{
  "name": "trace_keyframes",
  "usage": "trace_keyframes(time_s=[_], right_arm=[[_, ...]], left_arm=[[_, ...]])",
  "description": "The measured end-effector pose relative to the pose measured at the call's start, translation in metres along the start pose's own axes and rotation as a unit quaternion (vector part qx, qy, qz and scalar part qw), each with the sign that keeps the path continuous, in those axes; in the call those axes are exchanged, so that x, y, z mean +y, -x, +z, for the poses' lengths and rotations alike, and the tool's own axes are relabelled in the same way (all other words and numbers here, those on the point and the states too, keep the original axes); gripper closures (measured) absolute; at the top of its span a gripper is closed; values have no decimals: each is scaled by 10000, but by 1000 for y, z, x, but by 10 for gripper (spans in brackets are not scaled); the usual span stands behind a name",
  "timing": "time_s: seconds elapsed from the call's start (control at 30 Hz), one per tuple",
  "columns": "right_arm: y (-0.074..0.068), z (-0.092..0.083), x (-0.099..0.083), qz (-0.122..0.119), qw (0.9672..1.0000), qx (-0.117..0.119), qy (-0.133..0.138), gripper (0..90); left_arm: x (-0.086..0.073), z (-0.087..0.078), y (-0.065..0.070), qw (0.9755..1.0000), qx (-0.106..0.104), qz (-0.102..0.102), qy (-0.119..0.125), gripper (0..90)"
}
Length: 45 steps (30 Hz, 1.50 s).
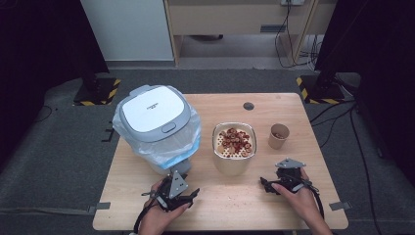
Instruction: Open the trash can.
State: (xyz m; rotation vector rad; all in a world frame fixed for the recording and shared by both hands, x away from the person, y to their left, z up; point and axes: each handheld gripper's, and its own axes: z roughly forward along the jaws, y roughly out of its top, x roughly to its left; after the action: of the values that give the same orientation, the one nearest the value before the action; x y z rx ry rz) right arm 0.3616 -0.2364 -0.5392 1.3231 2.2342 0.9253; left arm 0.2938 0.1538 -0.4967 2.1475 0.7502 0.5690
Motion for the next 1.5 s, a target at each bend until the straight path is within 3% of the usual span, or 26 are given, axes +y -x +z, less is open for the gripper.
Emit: trace_keyframes(time_s=[0.07, 0.13, 0.17, 0.27, 0.3, 0.53, 0.67, 0.87, 0.97, 1.13, 1.23, 1.37, 1.5], right_arm=[[0, 0, 0, 0, 10000, 3, -2, 6], [0, 0, 0, -1, 10000, 2, -3, 6], [0, 0, 0, -4, 10000, 8, -3, 6], [0, 0, 0, -8, 10000, 14, -3, 6], [0, 0, 0, -15, 10000, 20, -2, 7], [1, -1, -1, -43, 10000, 54, -10, 7], [1, -1, -1, -45, 10000, 53, -10, 7], [1, -1, -1, -45, 10000, 52, -10, 7], [1, -1, -1, -44, 10000, 52, -9, 7], [1, -1, -1, -63, 10000, 58, -8, 7], [0, -1, -1, -42, 10000, 66, -17, 7], [0, -1, -1, -45, 10000, 70, -17, 7], [0, -2, -1, -62, 10000, 74, -19, 7]], left_arm=[[2, -1, 1, 10000, 19, 53, -23, 445], [4, 0, 1, 9999, 56, 104, -35, 467], [6, 0, 0, 9999, 65, 101, 11, 528], [8, -1, -2, 9998, 127, 127, 16, 566], [9, -1, -3, 9998, 144, 130, 27, 622], [13, 2, -11, 9994, 282, 215, -29, 691], [12, 6, -17, 9993, 344, 129, -76, 746], [11, 11, -27, 9980, 608, 162, -30, 834], [7, 15, -31, 9962, 794, 311, -151, 851], [0, 22, -38, 9947, 913, 353, -320, 862], [-1, 23, -41, 9952, 908, 198, -294, 867], [-3, 26, -40, 9937, 1006, 307, -395, 869], [-5, 27, -40, 9940, 1004, 184, -391, 867]])
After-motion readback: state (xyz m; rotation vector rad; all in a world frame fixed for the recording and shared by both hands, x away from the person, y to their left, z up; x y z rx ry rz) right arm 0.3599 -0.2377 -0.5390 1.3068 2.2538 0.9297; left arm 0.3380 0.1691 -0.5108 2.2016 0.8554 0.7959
